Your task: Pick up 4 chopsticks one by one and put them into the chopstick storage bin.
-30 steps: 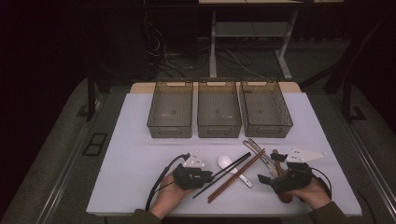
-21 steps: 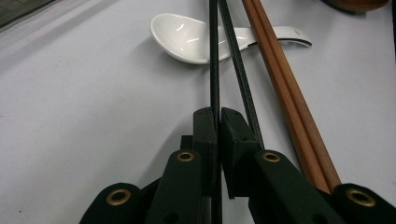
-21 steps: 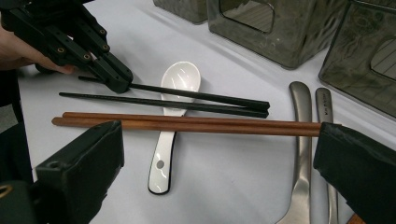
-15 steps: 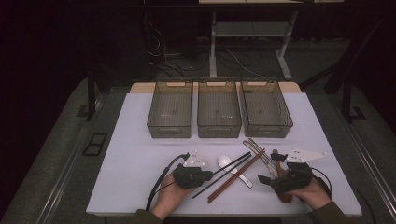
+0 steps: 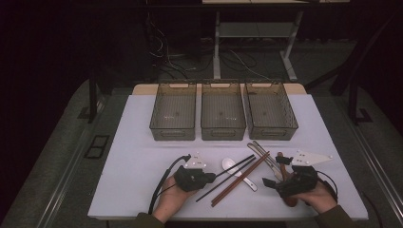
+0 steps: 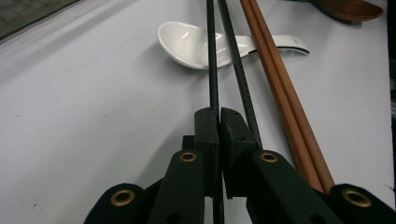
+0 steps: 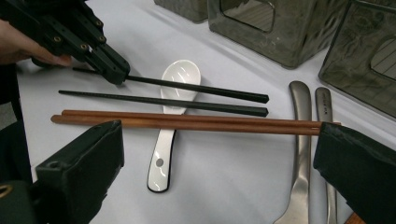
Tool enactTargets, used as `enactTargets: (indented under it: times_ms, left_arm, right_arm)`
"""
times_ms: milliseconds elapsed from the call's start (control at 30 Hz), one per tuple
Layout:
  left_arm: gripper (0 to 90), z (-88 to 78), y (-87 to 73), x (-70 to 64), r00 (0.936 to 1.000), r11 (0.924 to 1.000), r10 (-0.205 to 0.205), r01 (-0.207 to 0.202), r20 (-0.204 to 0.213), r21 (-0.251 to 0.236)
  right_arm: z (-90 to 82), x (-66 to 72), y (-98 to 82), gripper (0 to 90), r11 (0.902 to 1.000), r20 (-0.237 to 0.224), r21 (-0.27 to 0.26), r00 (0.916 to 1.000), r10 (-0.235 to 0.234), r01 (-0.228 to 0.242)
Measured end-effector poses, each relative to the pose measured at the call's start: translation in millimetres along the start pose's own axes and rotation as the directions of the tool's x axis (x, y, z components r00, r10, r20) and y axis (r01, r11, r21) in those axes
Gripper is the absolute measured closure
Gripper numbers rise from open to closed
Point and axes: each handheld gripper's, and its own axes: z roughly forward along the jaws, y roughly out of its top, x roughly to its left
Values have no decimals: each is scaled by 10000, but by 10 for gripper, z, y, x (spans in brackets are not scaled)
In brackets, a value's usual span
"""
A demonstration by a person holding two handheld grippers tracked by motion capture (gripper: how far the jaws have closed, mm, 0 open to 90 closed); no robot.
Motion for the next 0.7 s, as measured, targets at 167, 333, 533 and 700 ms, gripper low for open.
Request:
enactTargets:
  times_ms: [167,333,533,700]
  left_arm:
    - [857,-35,8,7,9999,9999,84,-83,69,-139]
    - [857,-76,8,19,9996,9996,167,-162,210,-232]
    - [857,-131,12,36,9995,9995,198,-192,265,-232]
    - [856,-191,24,71,9991,9993,181,-168,374,-334]
  right_arm:
    - [-5,-31,-18,16,10000,31,-36,10000,-11,12]
    - [0,-37,-41,16,9999,19,5,9999,-133,133]
    - [-4,-51,-47,16,10000,12,24,10000,-53,53]
    - [-1,-48,-48,16,9999,12,29,9999,-100,100]
